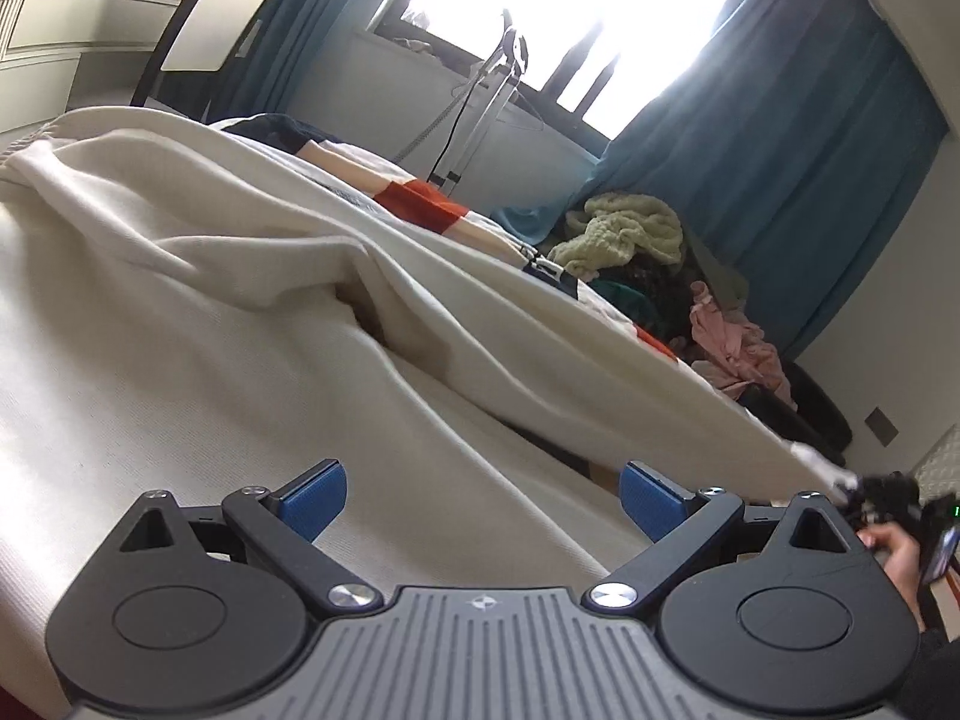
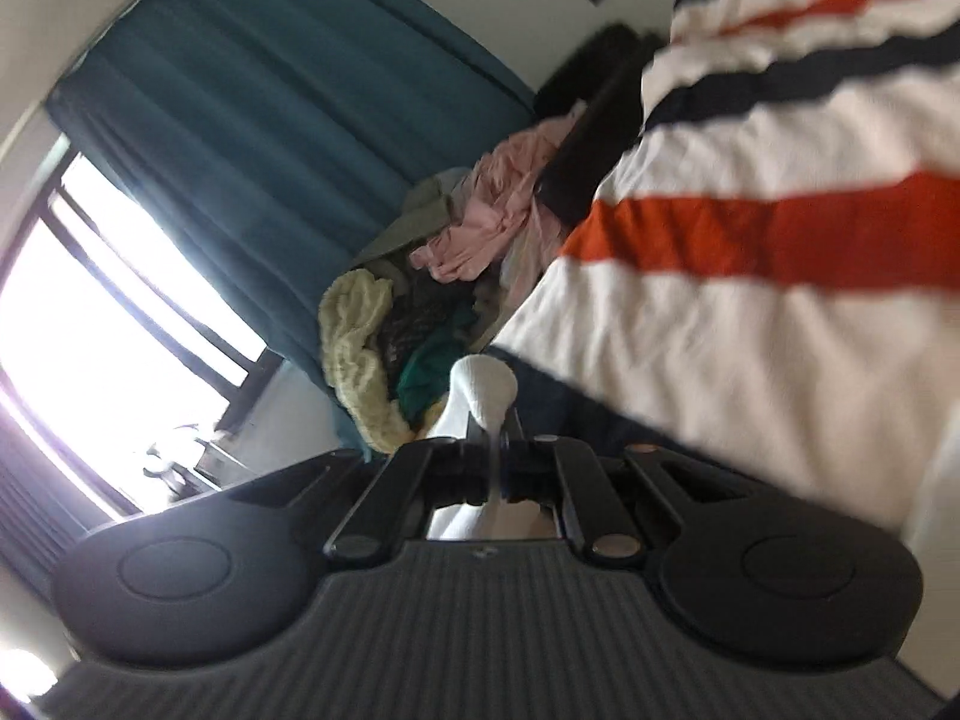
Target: Fold clothes
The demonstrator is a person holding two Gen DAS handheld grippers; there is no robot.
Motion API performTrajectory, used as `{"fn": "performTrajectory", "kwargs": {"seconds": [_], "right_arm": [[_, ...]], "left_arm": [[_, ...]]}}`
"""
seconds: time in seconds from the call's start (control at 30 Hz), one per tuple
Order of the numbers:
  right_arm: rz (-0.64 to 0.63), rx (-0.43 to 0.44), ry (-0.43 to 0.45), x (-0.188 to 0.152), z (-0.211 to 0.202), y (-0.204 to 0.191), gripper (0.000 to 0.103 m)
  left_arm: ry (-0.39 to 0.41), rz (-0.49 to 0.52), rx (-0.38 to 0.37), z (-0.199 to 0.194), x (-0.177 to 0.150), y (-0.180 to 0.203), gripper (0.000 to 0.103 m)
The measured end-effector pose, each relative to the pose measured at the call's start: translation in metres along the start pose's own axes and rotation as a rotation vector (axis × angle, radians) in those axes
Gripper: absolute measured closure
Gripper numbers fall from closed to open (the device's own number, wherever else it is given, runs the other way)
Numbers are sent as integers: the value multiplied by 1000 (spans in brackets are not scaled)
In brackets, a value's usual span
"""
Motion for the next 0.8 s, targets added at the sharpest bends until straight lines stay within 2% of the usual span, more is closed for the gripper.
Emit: {"fn": "performTrajectory", "kwargs": {"seconds": [0.1,0.2,0.27,0.4,0.53,0.67,0.7,0.73,0.77,0.8], "right_arm": [[79,-67,2,7,-11,36,97],[64,-131,52,20,-25,57,97],[113,-168,88,31,-37,73,97],[-5,-328,154,45,-52,109,97],[-30,-410,61,21,-43,144,96],[-92,-444,27,11,-48,126,89],[-122,-445,8,7,-51,118,81],[-151,-446,-11,3,-54,110,64],[-181,-447,-31,-1,-57,102,51],[-232,-445,-54,-7,-62,92,30]], "left_arm": [[13,10,3,-5,2,2,4],[19,15,-3,-11,3,5,4],[23,25,-9,-14,3,7,4],[21,64,-15,-16,2,13,4],[3,89,-9,-11,-1,16,4],[-5,112,6,-10,-2,15,4],[-8,113,9,-11,-2,14,4],[-9,116,11,-12,-2,13,4],[-7,121,13,-13,-1,12,4],[-5,126,15,-14,0,11,4]]}}
Point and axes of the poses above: each gripper's, at about its wrist camera, not at the fingertips, and z roughly the way its jaws point, y to its right, x to its top, the point moved 10 cm from there along z, roughly the way its jaws point, and after that the axes turned 2 degrees about -z, right-handed, at the moved point
